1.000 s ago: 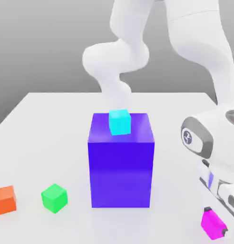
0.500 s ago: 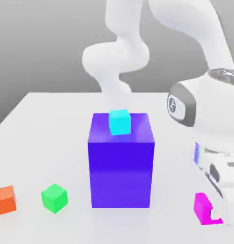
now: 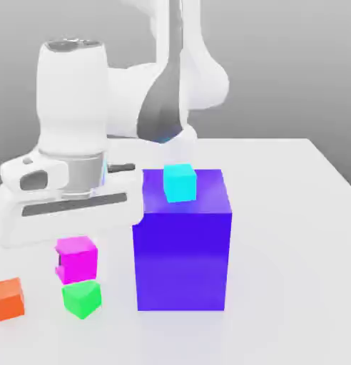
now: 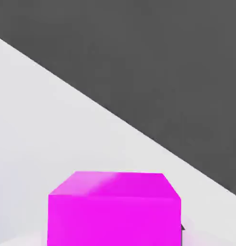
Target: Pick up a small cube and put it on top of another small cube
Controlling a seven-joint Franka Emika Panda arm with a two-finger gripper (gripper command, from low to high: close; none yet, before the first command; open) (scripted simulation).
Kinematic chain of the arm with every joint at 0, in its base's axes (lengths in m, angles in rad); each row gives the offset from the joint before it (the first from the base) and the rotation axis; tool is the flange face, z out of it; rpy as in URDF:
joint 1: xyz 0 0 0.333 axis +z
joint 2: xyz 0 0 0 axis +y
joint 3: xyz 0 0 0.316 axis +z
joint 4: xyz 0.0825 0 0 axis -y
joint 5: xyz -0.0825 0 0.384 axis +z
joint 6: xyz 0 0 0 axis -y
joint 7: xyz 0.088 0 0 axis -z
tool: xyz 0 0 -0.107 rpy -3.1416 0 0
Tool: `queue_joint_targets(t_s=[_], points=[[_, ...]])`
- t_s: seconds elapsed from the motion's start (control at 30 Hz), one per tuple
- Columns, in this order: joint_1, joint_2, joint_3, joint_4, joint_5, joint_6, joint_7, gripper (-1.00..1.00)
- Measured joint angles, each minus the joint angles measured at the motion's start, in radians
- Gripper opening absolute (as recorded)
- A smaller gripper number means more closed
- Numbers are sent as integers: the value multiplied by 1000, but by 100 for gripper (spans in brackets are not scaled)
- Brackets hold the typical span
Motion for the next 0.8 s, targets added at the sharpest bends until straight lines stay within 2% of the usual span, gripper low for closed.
queue_joint_targets(t_s=[0.27, 0.8], points=[[-16, 28, -26, -97, 34, -42, -38, -100], [-11, 204, 19, -82, 269, 78, -213, -100]])
